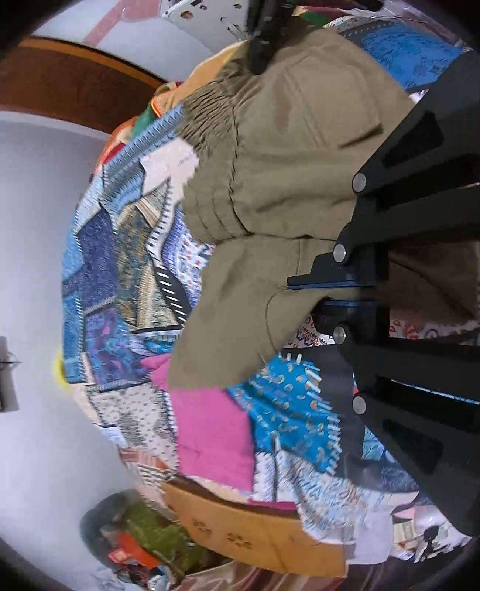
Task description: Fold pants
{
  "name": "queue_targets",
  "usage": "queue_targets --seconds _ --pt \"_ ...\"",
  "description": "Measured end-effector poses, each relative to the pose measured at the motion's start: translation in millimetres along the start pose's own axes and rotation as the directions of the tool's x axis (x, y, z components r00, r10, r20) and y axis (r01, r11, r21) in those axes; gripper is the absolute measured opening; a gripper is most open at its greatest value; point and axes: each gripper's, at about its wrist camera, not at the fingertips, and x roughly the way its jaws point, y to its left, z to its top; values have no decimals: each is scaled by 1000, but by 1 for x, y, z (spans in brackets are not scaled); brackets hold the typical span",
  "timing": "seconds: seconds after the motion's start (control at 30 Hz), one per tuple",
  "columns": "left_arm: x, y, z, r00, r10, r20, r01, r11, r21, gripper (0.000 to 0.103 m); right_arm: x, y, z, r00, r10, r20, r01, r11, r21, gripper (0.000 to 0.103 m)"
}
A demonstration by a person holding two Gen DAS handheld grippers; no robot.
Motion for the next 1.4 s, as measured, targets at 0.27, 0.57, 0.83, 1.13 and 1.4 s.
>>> queue_targets --seconds 0.27,0.57,0.83,1.13,1.4 --pt "-44 5 19 995 34 96 -37 999 38 4 -40 25 36 993 -1 121 9 998 -66 7" --pt "-88 66 67 973 102 206 -98 995 -30 4 -53 81 94 974 17 226 23 985 -174 7" --pt "-83 135 103 954 188 234 -177 982 -66 4 -24 120 147 963 67 261 -4 972 -234 7" --pt "-22 210 132 944 256 207 -233 964 -130 4 53 160 192 969 89 232 -14 951 -309 7" --pt "74 261 140 955 282 93 -262 947 -187 4 141 168 203 985 88 148 -38 949 -312 7"
